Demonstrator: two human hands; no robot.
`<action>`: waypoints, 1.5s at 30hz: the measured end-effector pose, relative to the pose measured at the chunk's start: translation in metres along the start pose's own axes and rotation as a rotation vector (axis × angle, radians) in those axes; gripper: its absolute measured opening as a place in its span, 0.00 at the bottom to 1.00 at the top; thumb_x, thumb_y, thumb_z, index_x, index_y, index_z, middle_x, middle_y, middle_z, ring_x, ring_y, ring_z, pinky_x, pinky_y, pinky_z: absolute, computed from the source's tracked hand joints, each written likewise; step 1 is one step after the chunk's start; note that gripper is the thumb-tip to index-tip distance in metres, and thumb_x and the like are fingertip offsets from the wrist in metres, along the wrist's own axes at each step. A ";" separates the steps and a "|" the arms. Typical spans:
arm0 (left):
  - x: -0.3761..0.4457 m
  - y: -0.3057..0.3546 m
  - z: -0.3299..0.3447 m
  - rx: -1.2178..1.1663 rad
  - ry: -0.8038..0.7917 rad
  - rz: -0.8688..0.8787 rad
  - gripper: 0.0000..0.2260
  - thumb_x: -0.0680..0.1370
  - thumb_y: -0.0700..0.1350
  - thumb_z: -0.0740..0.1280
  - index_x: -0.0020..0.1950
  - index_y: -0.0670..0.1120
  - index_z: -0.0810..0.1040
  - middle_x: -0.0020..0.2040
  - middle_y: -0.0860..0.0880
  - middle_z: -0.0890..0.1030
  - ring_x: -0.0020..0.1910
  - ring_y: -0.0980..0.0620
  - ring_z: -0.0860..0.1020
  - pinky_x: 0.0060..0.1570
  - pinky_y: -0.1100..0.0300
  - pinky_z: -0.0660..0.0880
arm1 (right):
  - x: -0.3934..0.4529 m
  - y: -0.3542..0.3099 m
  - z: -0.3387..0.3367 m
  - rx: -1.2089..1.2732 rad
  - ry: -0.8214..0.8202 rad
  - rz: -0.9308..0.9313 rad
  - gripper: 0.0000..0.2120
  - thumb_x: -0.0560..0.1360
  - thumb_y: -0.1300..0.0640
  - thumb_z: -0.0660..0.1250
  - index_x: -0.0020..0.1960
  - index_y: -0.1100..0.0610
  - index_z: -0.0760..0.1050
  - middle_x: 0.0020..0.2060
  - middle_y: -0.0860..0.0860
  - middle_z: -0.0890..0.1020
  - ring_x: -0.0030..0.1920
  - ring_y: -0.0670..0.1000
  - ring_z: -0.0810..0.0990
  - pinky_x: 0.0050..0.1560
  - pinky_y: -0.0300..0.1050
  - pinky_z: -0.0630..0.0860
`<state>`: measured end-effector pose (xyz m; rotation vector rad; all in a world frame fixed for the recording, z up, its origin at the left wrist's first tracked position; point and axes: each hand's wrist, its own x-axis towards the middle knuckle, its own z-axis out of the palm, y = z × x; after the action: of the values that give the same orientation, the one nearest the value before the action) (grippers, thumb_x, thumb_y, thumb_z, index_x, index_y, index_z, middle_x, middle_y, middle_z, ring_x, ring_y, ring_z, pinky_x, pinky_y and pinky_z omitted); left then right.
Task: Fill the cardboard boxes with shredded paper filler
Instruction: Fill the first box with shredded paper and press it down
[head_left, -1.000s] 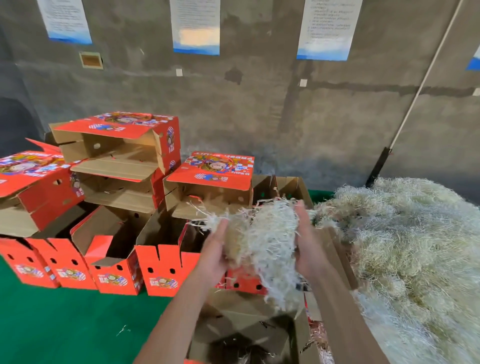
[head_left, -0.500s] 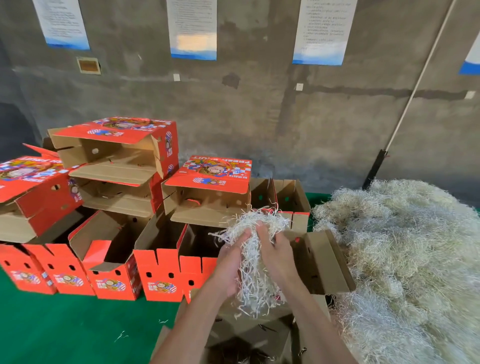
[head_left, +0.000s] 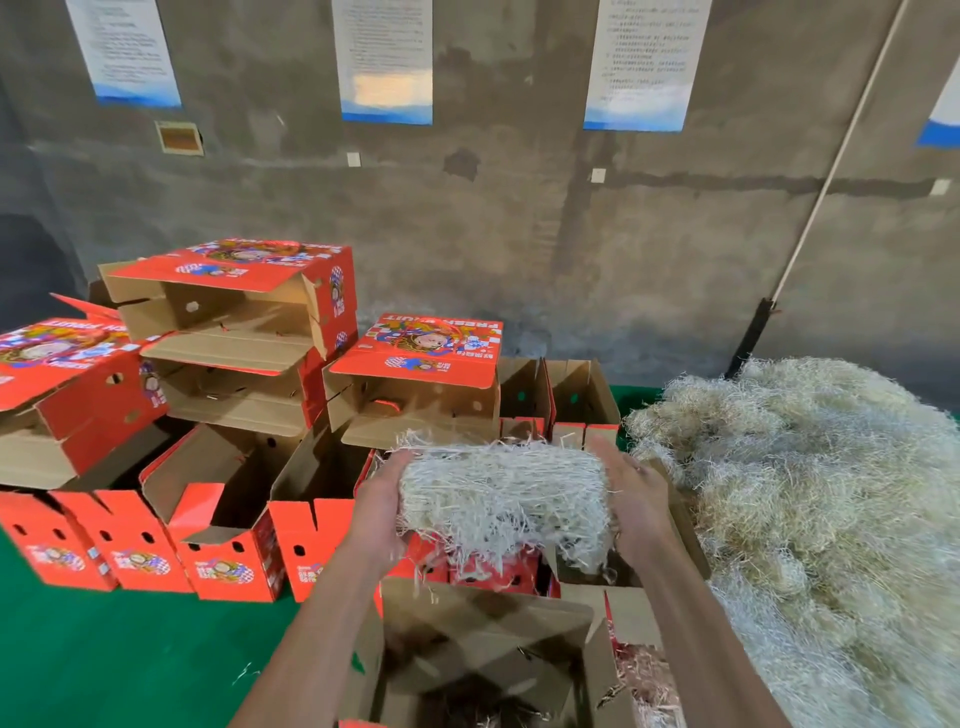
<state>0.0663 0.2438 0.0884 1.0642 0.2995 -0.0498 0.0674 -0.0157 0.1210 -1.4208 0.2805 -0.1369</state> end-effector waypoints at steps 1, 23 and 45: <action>0.000 0.000 -0.003 -0.009 -0.038 -0.012 0.13 0.76 0.57 0.70 0.46 0.49 0.88 0.51 0.42 0.86 0.46 0.43 0.86 0.36 0.53 0.82 | -0.001 0.000 -0.001 -0.013 0.003 -0.023 0.34 0.72 0.37 0.73 0.57 0.68 0.76 0.49 0.73 0.79 0.40 0.61 0.78 0.50 0.67 0.79; 0.002 -0.010 0.014 0.033 0.120 -0.002 0.21 0.76 0.65 0.67 0.49 0.47 0.84 0.41 0.45 0.85 0.38 0.46 0.84 0.35 0.54 0.80 | -0.007 -0.004 0.007 -0.030 -0.022 -0.047 0.35 0.67 0.23 0.64 0.57 0.51 0.78 0.59 0.60 0.82 0.63 0.69 0.74 0.59 0.67 0.74; -0.023 -0.053 0.078 0.108 0.000 0.096 0.42 0.63 0.73 0.73 0.70 0.50 0.74 0.63 0.47 0.80 0.63 0.47 0.78 0.67 0.46 0.72 | -0.032 0.036 0.056 -0.273 -0.082 -0.410 0.17 0.81 0.39 0.62 0.52 0.52 0.77 0.44 0.47 0.83 0.46 0.43 0.81 0.50 0.38 0.75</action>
<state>0.0513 0.1472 0.0842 1.1846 0.2470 0.0202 0.0492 0.0512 0.0957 -1.7389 -0.0671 -0.3858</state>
